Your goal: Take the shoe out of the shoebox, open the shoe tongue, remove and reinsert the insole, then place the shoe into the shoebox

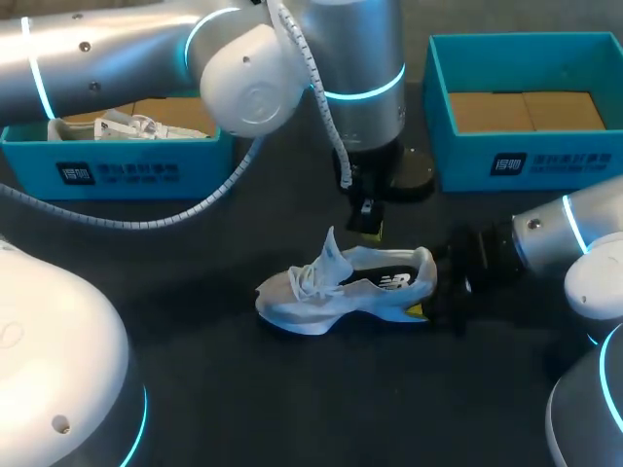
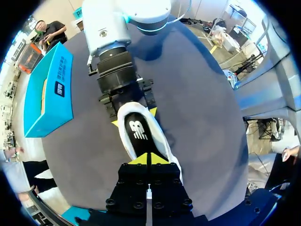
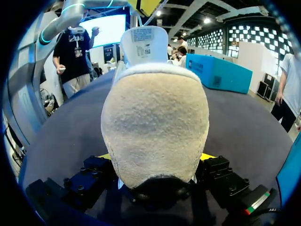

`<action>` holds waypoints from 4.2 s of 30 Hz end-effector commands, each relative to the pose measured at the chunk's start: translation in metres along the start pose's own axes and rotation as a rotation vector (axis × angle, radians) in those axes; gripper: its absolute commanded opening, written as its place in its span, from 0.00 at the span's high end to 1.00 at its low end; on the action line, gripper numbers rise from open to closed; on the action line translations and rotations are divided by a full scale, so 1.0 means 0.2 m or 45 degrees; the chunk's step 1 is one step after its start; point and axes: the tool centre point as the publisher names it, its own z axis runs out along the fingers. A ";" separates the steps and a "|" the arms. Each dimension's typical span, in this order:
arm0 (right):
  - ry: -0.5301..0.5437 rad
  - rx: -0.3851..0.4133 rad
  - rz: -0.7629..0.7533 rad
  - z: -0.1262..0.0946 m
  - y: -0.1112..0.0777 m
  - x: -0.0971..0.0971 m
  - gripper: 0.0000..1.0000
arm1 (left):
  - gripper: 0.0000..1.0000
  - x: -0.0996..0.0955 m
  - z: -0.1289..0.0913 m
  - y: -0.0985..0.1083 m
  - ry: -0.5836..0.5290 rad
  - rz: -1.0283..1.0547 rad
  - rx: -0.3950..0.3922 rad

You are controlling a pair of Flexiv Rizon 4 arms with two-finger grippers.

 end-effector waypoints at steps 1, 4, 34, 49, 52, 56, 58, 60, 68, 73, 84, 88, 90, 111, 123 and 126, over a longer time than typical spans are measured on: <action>-0.001 0.007 0.001 0.01 0.00 0.00 1.00 | 1.00 0.00 0.00 0.01 0.003 0.002 0.002; -0.001 0.007 0.001 0.01 0.00 0.00 1.00 | 1.00 0.00 0.02 0.01 0.014 -0.005 0.014; -0.001 0.007 0.001 0.01 0.00 0.00 1.00 | 1.00 0.03 0.53 -0.05 0.140 -0.126 0.087; -0.001 0.007 0.001 0.01 0.00 0.00 1.00 | 0.57 0.03 0.57 -0.06 0.169 -0.131 0.086; -0.001 0.007 0.001 0.01 0.00 0.00 1.00 | 0.60 0.03 0.58 -0.07 0.170 -0.127 0.083; -0.001 0.007 0.001 0.01 0.00 0.00 1.00 | 0.60 0.03 0.60 -0.08 0.172 -0.123 0.080; -0.001 0.007 0.001 0.01 0.00 0.00 1.00 | 0.60 0.03 0.61 -0.08 0.170 -0.121 0.074; -0.001 0.007 0.001 0.01 0.00 0.00 1.00 | 0.60 0.03 0.63 -0.08 0.165 -0.122 0.070; -0.001 0.007 0.001 0.01 0.00 0.00 1.00 | 0.54 0.03 0.66 -0.06 0.138 -0.135 0.060; -0.001 0.007 0.001 0.01 0.00 0.00 1.00 | 0.55 0.02 0.69 -0.06 0.118 -0.137 0.045; -0.001 0.007 0.001 0.01 0.00 0.00 1.00 | 0.38 -0.01 0.79 -0.01 0.108 -0.139 0.014; -0.001 0.007 0.001 0.01 0.00 0.00 1.00 | 0.49 -0.03 0.82 0.00 0.076 -0.136 0.009; -0.001 0.007 0.001 0.01 0.00 0.00 1.00 | 0.54 -0.03 0.83 0.01 0.031 -0.138 -0.005; -0.001 0.007 0.001 0.01 0.00 0.00 1.00 | 1.00 -0.01 0.78 0.07 -0.161 -0.133 -0.030; -0.001 0.007 0.001 0.01 0.00 0.00 1.00 | 1.00 -0.01 0.66 0.07 -0.193 -0.119 0.001; -0.001 0.007 0.001 0.01 0.00 0.00 1.00 | 1.00 0.00 0.64 0.07 -0.196 -0.114 0.008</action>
